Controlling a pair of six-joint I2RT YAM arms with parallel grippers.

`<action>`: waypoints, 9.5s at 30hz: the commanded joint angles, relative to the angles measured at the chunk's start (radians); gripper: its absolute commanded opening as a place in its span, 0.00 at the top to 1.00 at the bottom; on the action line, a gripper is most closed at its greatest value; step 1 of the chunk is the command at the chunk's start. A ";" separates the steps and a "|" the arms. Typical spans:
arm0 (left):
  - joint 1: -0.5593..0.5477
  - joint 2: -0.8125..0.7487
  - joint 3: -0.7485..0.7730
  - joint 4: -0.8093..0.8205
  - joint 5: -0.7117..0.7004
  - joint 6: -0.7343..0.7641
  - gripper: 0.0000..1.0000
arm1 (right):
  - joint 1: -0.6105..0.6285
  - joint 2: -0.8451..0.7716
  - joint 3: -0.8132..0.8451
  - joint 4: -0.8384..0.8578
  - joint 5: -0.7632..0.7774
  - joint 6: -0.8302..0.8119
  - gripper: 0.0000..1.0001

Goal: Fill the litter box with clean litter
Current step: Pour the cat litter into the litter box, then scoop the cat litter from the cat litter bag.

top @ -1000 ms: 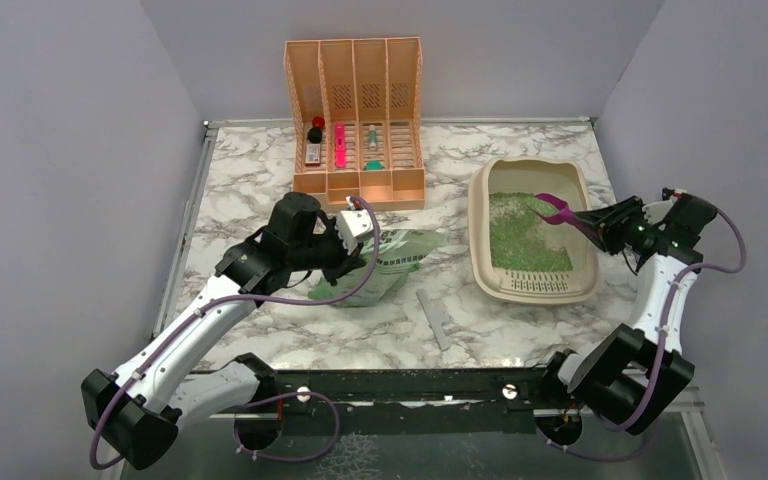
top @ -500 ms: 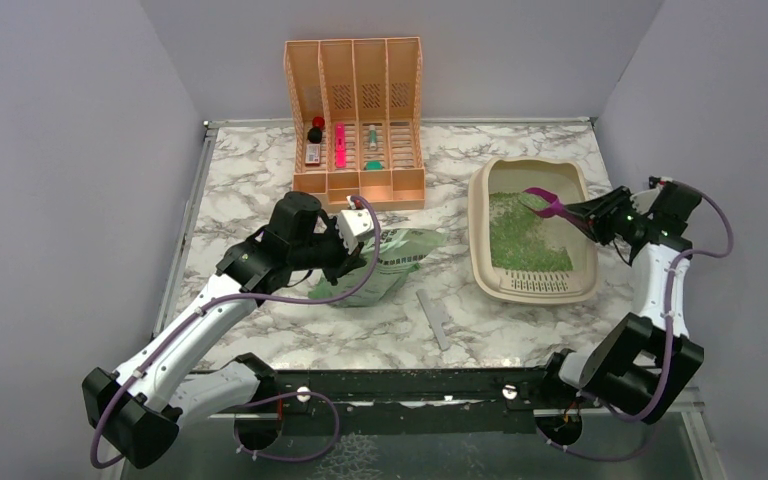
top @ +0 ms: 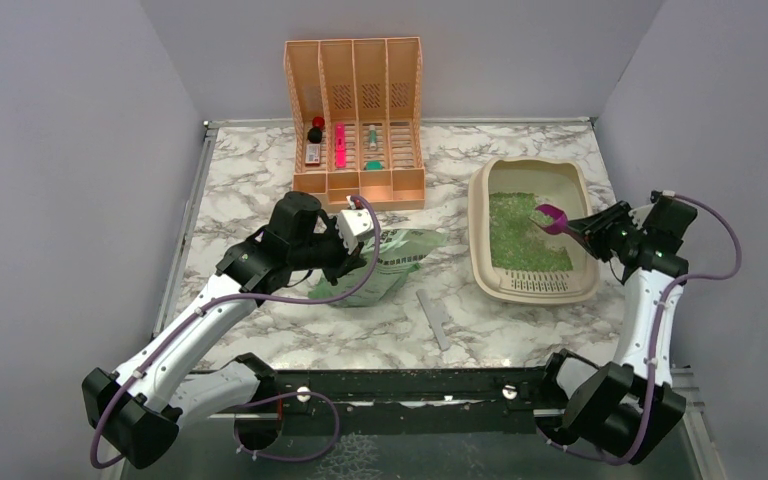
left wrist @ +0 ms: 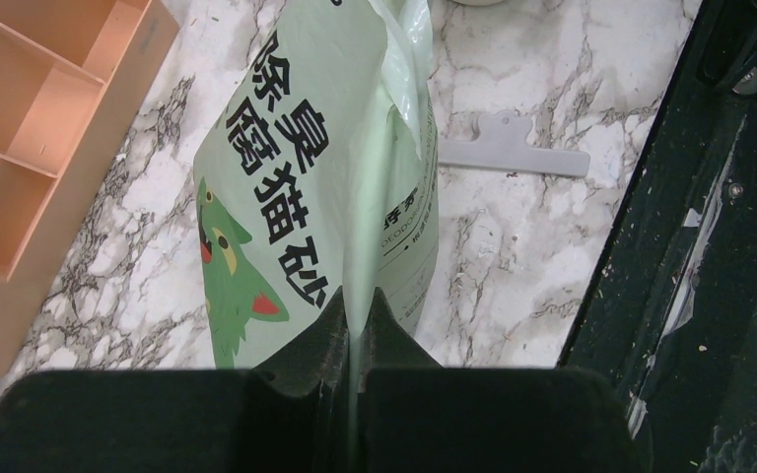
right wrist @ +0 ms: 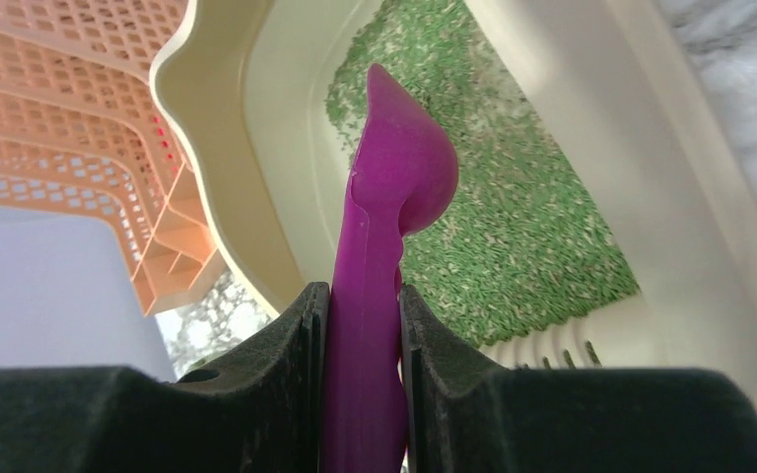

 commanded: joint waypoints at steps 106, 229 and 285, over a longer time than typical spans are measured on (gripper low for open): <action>-0.006 -0.002 0.068 0.037 0.015 0.046 1.00 | 0.503 0.081 0.580 -0.582 -0.363 -0.319 0.99; -0.006 0.019 0.075 -0.012 -0.020 0.046 1.00 | 1.260 0.689 0.748 -0.324 0.188 -0.178 0.99; -0.006 0.224 0.245 0.239 0.195 0.140 1.00 | 0.863 0.346 -0.004 0.826 -0.641 0.464 0.99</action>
